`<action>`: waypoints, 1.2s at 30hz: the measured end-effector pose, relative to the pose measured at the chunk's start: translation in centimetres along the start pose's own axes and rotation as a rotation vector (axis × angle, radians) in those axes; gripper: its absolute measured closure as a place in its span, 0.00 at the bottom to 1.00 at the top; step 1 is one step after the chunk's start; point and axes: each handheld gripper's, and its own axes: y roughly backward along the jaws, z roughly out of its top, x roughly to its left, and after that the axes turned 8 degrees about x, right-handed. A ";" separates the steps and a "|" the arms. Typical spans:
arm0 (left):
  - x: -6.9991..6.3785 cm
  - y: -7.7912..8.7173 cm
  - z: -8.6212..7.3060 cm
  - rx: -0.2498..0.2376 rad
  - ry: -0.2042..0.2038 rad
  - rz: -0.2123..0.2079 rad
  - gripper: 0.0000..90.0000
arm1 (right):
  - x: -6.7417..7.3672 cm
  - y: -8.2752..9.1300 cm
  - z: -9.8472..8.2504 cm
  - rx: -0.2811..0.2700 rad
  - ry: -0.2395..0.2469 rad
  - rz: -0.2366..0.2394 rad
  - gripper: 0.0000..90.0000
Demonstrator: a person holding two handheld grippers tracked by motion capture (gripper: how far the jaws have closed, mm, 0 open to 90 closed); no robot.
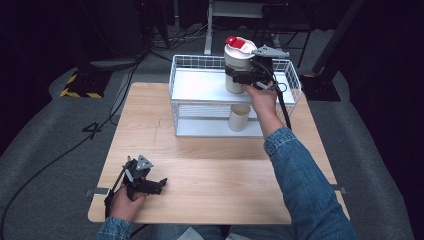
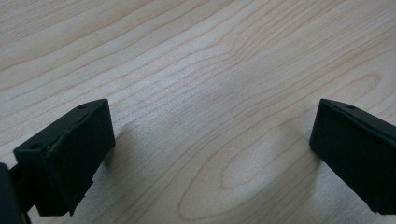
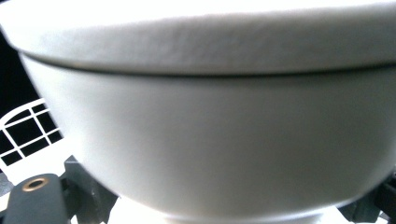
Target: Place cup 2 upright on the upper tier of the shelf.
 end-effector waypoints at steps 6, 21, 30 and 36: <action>0.0 0.0 0.0 0.000 0.000 0.000 0.01 | -0.1 -0.1 -0.1 0.004 -0.009 0.001 0.15; 0.0 0.0 0.0 0.001 0.000 0.000 0.01 | -0.7 0.1 -0.7 -0.021 -0.032 0.029 0.14; 0.0 0.0 0.0 0.001 0.000 0.000 0.01 | -0.8 0.2 -0.8 -0.024 -0.026 0.037 0.14; 0.0 0.0 0.0 0.001 0.000 0.000 0.01 | -0.9 0.1 -0.7 -0.016 -0.027 0.046 0.14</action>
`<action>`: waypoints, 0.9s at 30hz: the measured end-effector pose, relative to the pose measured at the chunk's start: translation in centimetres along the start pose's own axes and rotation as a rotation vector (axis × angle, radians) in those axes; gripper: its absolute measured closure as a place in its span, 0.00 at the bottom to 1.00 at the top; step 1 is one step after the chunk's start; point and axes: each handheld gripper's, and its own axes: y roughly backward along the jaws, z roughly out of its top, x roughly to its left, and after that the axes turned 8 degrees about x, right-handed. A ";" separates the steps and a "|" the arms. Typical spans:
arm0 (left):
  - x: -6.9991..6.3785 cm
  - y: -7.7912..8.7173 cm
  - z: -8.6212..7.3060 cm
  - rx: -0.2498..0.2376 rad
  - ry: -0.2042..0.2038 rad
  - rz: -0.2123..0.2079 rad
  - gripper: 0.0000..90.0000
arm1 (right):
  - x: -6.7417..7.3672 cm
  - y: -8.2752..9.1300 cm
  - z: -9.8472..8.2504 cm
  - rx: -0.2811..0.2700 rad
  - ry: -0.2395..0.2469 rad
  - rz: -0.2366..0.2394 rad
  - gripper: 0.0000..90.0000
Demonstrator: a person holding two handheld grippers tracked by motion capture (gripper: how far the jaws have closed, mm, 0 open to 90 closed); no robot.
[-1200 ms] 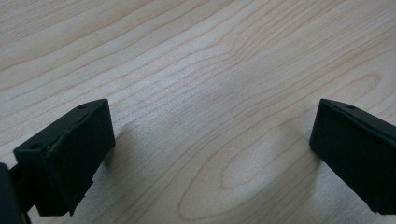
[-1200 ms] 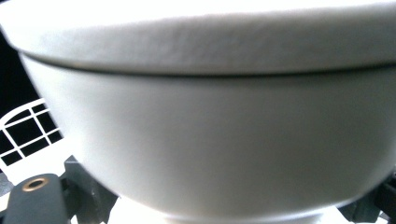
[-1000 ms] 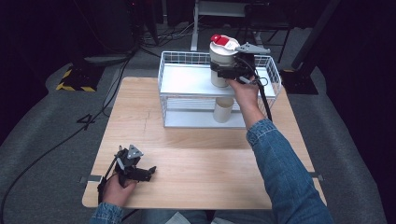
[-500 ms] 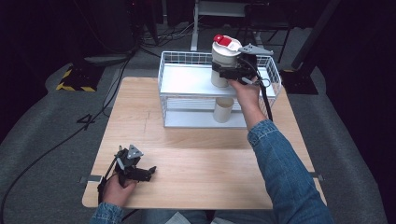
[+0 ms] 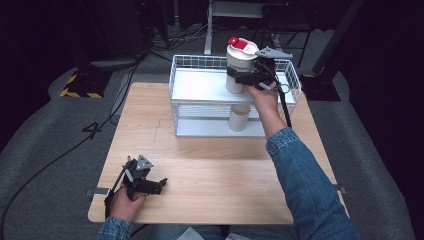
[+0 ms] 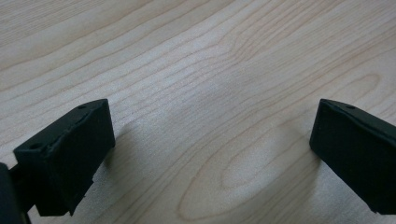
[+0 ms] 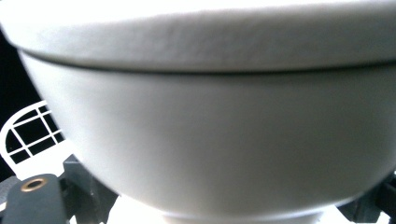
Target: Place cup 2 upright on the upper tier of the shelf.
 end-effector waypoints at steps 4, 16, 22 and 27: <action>0.0 0.0 0.0 0.000 0.001 0.000 0.01 | -0.1 0.0 0.0 -0.005 -0.011 0.005 0.12; 0.0 0.0 0.0 0.000 -0.001 0.000 0.01 | 0.0 2.1 0.1 -0.019 0.034 -0.012 0.00; 0.0 0.0 0.0 -0.003 0.002 0.003 0.01 | 0.6 3.8 0.2 0.003 0.056 0.010 0.00; -0.1 0.0 -0.1 -0.007 0.009 0.003 0.01 | 1.4 5.7 0.0 0.003 0.073 0.028 0.00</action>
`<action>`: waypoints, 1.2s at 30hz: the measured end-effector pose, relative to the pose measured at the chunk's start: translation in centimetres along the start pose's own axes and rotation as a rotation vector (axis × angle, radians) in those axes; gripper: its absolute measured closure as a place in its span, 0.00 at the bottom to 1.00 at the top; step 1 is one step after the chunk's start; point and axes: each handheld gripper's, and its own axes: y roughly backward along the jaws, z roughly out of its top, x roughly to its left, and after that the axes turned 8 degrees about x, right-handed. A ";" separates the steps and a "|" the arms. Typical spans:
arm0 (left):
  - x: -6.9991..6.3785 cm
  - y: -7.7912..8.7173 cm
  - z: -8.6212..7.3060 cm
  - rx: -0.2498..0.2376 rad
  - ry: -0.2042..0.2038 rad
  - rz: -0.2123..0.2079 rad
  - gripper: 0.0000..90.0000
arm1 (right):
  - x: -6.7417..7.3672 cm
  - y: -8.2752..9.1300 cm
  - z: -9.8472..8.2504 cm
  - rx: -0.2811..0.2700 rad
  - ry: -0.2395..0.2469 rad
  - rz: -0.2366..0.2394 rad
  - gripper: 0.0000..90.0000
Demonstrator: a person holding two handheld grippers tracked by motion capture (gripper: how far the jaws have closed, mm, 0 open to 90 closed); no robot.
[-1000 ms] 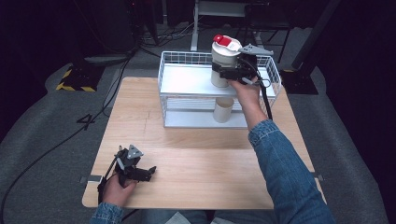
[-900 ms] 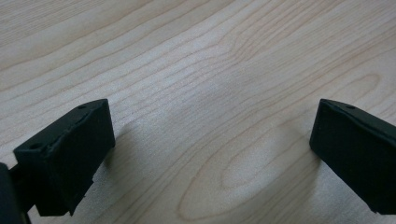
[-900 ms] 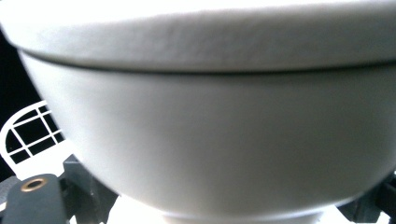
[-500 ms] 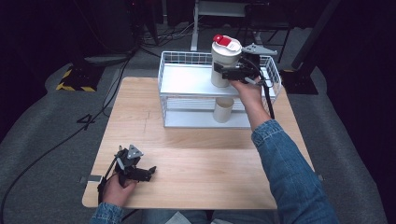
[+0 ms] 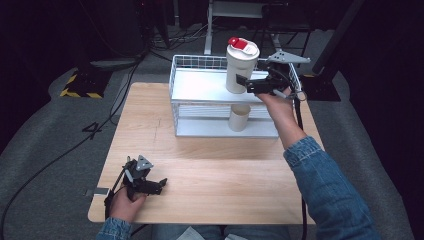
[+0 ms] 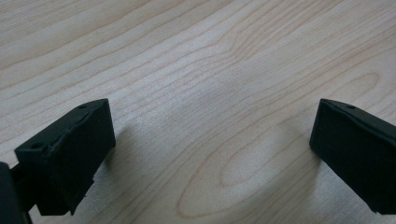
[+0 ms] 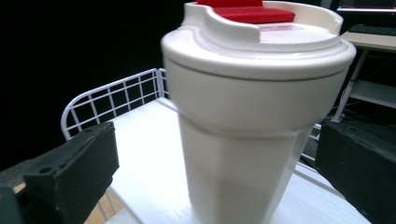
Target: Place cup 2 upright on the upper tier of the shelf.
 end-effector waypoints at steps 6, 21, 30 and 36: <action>0.0 0.1 0.0 0.006 -0.002 0.000 0.01 | 0.6 2.5 -0.6 0.009 0.002 0.029 0.00; 0.0 0.0 0.0 0.002 -0.003 0.000 0.01 | 1.6 7.7 -2.6 0.037 0.043 0.066 0.00; 0.0 0.0 0.0 0.003 -0.005 0.001 0.01 | 1.6 10.1 -4.9 0.063 0.054 0.070 0.00; 0.0 0.0 0.0 0.004 -0.005 0.000 0.01 | 1.5 12.1 -6.7 0.098 0.062 0.059 0.01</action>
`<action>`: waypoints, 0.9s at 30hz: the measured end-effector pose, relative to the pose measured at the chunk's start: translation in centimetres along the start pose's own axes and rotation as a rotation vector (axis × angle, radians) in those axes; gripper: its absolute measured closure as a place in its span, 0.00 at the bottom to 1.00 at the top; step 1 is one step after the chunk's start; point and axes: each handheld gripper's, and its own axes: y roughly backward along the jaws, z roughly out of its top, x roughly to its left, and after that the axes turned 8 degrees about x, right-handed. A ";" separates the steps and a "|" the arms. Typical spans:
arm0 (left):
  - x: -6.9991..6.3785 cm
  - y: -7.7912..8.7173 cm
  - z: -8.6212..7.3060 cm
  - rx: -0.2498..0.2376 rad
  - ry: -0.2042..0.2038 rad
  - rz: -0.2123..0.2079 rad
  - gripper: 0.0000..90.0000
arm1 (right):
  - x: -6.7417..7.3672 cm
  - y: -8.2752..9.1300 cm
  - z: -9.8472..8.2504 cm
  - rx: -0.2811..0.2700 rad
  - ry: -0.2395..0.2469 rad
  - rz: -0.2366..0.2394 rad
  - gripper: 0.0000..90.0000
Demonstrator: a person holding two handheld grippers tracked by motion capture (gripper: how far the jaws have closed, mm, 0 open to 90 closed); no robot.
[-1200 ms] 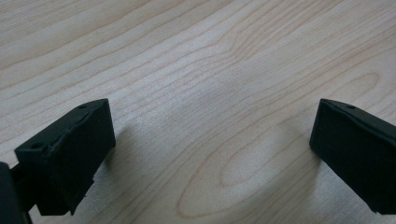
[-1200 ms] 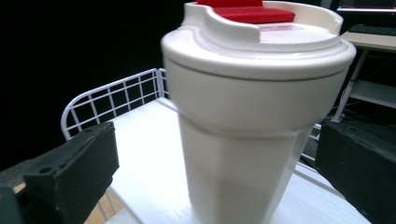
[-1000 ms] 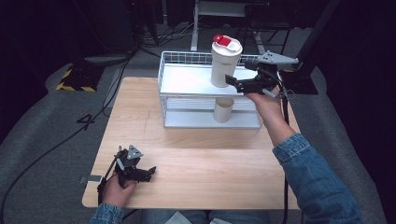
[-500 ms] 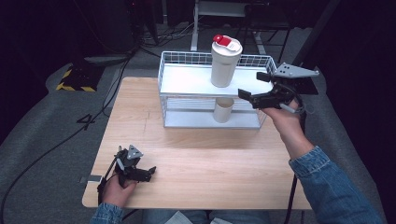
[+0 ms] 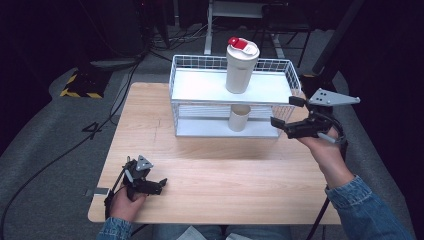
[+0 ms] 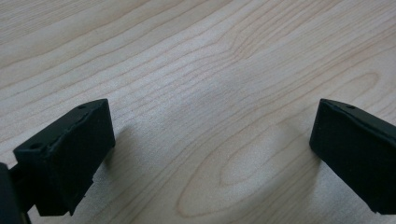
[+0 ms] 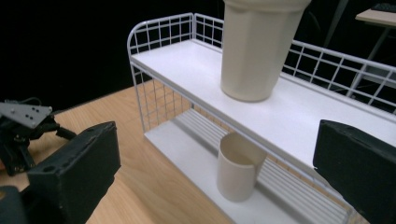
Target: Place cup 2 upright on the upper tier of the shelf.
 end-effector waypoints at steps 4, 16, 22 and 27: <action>0.0 0.0 0.1 0.000 0.004 0.001 0.00 | 0.0 1.0 -1.6 0.006 -0.003 -0.010 0.01; 0.1 -0.2 0.2 -0.003 0.007 0.005 0.01 | -0.1 1.9 -6.4 0.073 -0.050 -0.045 0.04; 0.2 -0.2 0.3 -0.001 0.008 0.004 0.01 | -0.3 0.9 -9.3 0.139 -0.127 -0.019 0.05; 0.2 -0.2 0.3 0.000 0.008 0.004 0.01 | 0.1 -0.3 -11.7 0.170 -0.128 -0.045 0.05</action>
